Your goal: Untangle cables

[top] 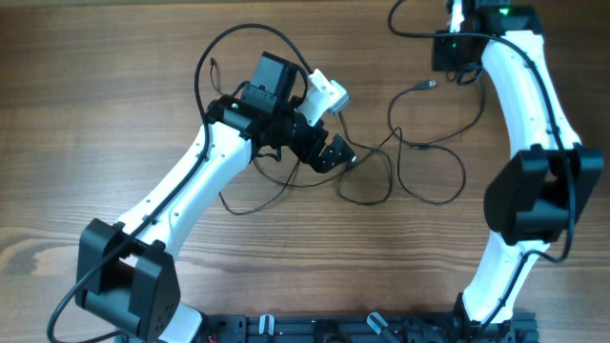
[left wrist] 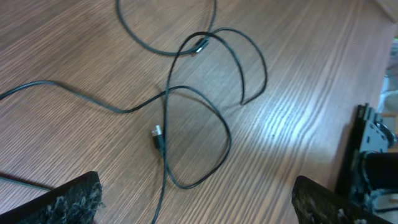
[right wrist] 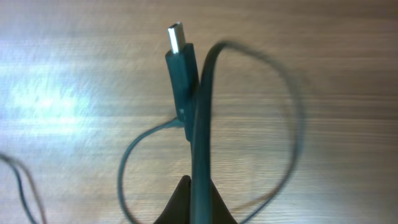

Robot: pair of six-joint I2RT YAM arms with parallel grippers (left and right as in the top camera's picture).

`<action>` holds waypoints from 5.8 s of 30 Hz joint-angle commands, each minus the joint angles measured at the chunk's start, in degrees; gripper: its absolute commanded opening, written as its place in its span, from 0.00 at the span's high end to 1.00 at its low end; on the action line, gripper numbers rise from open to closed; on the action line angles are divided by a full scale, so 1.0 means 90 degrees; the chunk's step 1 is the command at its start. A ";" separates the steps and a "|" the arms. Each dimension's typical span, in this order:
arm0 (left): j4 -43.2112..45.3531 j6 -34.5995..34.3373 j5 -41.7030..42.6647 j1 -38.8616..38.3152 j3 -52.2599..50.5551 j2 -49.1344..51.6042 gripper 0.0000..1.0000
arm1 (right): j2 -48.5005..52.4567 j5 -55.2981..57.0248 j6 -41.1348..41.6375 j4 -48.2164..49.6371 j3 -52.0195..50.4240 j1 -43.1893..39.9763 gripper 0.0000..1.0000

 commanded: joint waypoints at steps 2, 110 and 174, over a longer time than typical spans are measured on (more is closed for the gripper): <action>0.0005 -0.0165 -0.0304 0.0024 -0.0007 0.0017 0.00 | 0.0461 -0.0801 -0.0403 -0.0452 0.0022 0.0192 0.96; -0.0185 0.0340 -0.0274 0.0024 -0.0007 0.0012 0.00 | -0.4301 0.2169 0.2999 -0.0661 -0.2198 -0.4381 0.96; -0.0386 0.0318 0.0056 -0.0017 -0.0007 0.0012 0.00 | -0.2042 0.0984 0.3946 0.1253 -0.5814 -0.4643 0.38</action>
